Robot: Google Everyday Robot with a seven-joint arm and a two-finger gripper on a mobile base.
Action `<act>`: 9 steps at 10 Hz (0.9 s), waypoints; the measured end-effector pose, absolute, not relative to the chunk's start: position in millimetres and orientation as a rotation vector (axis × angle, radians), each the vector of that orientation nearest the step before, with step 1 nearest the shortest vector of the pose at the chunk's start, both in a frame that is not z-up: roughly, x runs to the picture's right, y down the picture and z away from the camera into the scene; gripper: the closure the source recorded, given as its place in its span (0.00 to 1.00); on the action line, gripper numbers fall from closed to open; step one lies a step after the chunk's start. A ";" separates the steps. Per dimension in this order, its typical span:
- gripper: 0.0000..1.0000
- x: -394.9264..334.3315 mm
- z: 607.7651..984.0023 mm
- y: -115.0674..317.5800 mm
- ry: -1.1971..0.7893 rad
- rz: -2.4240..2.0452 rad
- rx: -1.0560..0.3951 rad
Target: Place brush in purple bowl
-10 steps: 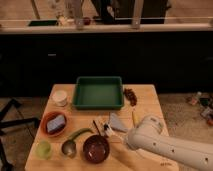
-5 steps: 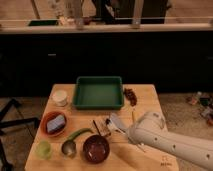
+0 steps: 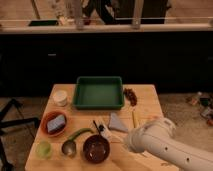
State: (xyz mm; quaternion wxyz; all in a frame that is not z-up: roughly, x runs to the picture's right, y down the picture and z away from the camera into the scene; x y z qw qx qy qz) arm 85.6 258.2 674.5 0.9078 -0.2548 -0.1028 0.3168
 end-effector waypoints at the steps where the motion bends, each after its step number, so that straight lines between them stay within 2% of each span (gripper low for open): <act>1: 1.00 71.6 664.9 268.3 -0.241 0.603 -0.554; 5: 1.00 16.6 654.0 299.9 -0.289 0.479 -0.643; 9: 1.00 -6.0 664.6 299.8 -0.308 0.477 -0.674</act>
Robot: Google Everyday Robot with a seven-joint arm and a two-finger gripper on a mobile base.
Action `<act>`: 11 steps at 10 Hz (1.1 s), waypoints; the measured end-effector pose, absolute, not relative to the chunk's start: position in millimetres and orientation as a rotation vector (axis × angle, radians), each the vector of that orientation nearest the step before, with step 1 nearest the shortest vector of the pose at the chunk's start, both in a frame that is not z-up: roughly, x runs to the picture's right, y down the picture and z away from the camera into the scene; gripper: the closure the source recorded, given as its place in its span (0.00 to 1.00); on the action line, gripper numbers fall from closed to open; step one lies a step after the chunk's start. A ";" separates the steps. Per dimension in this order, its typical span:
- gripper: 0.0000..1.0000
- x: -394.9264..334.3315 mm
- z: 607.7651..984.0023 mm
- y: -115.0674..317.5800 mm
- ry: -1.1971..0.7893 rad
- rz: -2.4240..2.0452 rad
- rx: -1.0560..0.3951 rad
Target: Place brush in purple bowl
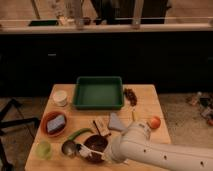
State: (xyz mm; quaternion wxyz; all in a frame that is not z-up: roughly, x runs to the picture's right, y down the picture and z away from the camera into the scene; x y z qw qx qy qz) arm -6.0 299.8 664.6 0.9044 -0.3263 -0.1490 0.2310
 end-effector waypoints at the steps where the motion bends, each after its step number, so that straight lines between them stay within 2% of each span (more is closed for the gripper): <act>1: 1.00 -7.4 668.5 295.6 -0.310 0.490 -0.675; 4: 1.00 -6.0 679.6 285.6 -0.310 0.540 -0.671; 11: 0.98 -3.8 692.7 292.0 -0.299 0.583 -0.697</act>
